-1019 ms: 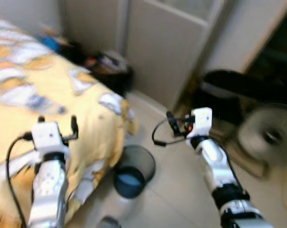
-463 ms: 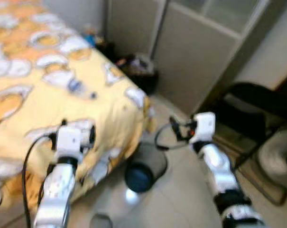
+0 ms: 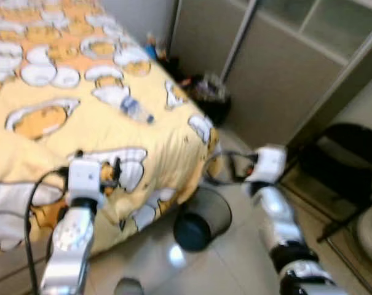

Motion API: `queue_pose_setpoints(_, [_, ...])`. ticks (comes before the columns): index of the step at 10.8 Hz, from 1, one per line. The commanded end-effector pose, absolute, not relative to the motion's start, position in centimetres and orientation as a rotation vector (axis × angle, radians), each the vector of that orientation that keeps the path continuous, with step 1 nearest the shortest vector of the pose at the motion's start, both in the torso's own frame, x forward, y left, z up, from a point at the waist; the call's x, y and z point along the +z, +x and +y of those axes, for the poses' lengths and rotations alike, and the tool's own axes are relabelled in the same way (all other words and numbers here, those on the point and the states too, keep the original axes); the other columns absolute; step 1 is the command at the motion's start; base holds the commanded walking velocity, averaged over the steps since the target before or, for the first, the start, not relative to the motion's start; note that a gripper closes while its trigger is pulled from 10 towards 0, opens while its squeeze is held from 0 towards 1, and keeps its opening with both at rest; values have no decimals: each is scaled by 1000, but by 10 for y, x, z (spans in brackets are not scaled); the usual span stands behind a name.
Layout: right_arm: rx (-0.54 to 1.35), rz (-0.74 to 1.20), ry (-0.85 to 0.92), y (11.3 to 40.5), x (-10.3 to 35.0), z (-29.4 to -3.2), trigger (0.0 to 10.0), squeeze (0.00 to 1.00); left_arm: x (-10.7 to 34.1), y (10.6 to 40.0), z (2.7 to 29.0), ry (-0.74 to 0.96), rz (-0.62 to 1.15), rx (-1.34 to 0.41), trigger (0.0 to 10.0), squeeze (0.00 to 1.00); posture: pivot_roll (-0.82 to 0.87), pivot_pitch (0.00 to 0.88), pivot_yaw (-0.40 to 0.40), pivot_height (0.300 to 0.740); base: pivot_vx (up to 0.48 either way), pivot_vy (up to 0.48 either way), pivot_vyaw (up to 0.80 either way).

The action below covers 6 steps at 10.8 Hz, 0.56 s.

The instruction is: Clean up the room

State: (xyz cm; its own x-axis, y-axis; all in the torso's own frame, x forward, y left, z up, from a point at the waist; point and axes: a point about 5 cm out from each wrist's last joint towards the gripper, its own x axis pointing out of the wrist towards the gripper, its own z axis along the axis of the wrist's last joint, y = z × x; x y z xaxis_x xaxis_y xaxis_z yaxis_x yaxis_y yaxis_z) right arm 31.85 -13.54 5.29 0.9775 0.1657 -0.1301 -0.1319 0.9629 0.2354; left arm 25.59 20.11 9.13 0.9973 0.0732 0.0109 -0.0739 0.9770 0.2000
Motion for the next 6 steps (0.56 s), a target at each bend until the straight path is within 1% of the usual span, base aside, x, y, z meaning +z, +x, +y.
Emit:
queue_pose_setpoints(1, [146,139,197,320,56,-144,10000,1000,92,257,189,189,-8,53,10000,0,266,0,-222,740,0,0,625])
queue_pose_setpoints(3, [202,121,180,325,61,-142,10000,1000,94,260,184,180,-13,57,10000,0,261,0,-211,740,0,0,613])
queue_pose_setpoints(4, [211,97,224,328,66,-141,10000,1000,98,262,182,193,-24,63,10000,0,254,0,-206,740,0,0,594])
queue_pose_setpoints(5, [192,86,267,332,70,-141,10000,1000,98,265,184,226,-15,85,10000,0,250,0,-194,740,0,0,594])
queue_pose_setpoints(6, [146,94,289,335,70,-146,10000,1000,95,268,189,262,6,97,10000,0,246,0,-164,740,0,0,594])
